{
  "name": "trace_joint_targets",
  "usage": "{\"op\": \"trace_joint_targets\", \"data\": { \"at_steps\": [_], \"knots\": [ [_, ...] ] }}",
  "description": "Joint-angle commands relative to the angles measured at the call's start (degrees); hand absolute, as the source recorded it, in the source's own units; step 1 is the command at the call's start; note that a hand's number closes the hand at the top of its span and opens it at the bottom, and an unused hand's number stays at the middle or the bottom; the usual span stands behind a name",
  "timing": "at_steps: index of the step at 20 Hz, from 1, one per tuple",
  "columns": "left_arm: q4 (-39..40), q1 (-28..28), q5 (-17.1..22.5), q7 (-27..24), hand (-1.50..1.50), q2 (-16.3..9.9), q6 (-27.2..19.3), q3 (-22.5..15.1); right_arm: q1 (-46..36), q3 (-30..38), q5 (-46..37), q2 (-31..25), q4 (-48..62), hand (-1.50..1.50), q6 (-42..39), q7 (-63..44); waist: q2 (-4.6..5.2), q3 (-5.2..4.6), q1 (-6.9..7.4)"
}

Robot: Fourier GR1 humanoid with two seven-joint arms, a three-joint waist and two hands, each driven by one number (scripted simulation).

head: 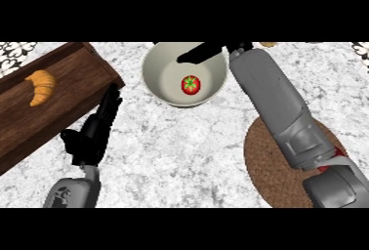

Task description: Pick the tomato from the placemat and place it in the bowl

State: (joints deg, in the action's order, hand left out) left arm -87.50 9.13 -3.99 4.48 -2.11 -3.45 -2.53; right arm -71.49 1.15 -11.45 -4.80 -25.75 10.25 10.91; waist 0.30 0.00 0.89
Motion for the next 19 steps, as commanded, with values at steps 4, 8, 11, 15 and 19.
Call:
{"op": "trace_joint_targets", "data": {
  "at_steps": [4,8,11,15,19],
  "knots": [
    [-0.2,0.8,-0.4,1.5,0.0,-0.1,-0.7,0.5,1.7,5.9,7.2,-3.6,-4.7,-1.5,-8.7,-3.5,-0.44,0.0,-1.0],
    [3.7,0.1,-0.3,-2.9,0.0,0.0,0.4,0.7,8.6,6.1,8.5,-8.1,-6.7,-1.5,-16.5,1.2,-0.21,-0.01,-1.05],
    [-4.2,-3.6,0.0,1.5,0.0,-0.1,0.7,-0.7,10.3,5.8,9.9,-6.2,-12.5,-1.5,-17.4,-2.0,-0.49,0.0,-0.84],
    [-6.0,-2.6,-0.4,4.1,0.0,0.9,-0.4,-1.4,14.6,5.9,11.1,-10.1,-14.8,-1.5,-24.1,-1.3,-0.45,0.01,-0.77],
    [0.5,0.0,-1.1,0.3,0.0,0.8,-0.5,-0.1,19.5,4.9,10.7,-9.9,-19.4,-1.5,-25.0,-1.0,-0.31,-0.01,-0.9]
  ]
}}
